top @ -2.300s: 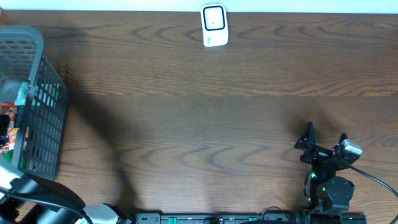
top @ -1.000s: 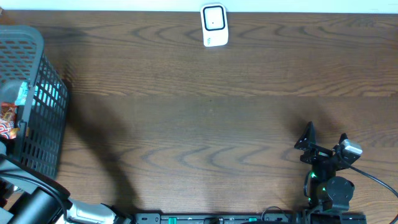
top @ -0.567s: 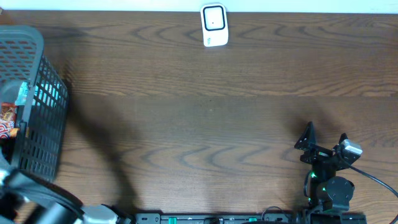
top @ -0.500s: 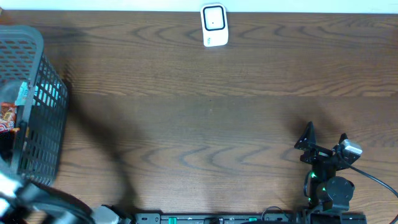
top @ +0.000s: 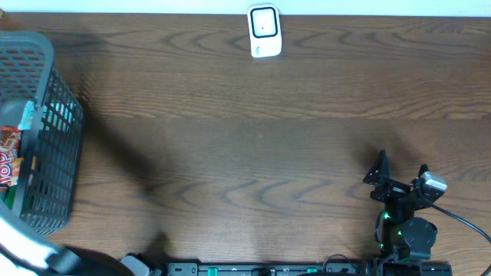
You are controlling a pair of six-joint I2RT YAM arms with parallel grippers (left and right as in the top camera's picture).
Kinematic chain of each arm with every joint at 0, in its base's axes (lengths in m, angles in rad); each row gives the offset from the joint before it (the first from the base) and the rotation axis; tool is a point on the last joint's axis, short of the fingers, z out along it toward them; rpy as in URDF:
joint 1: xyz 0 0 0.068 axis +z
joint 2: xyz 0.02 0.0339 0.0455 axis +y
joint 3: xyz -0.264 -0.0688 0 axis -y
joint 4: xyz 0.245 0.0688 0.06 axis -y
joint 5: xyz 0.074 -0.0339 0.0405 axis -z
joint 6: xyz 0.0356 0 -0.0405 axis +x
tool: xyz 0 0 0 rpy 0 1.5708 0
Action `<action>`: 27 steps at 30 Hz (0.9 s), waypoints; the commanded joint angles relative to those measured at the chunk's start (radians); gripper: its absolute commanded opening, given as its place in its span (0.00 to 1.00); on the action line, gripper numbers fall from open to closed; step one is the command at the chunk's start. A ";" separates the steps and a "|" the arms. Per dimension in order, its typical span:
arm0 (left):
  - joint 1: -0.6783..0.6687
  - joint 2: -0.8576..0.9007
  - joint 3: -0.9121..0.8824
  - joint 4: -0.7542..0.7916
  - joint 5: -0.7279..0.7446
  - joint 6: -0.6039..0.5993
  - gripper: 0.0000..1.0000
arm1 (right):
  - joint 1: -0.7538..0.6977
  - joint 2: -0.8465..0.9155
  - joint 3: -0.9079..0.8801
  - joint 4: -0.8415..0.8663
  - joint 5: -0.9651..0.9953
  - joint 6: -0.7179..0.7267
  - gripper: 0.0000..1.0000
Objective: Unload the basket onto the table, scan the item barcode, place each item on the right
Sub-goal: 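Reach into the basket and grasp the green-lidded jar with the left gripper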
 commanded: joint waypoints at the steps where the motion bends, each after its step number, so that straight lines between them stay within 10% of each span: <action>1: 0.003 0.098 -0.015 -0.014 -0.017 0.005 0.98 | 0.010 -0.005 -0.003 -0.002 -0.001 -0.006 0.99; 20: 0.003 0.389 -0.016 0.020 -0.016 0.001 0.99 | 0.010 -0.005 -0.003 -0.002 -0.002 -0.006 0.99; 27: 0.003 0.394 -0.016 0.024 -0.016 0.001 0.62 | 0.010 -0.005 -0.003 -0.002 -0.002 -0.006 0.99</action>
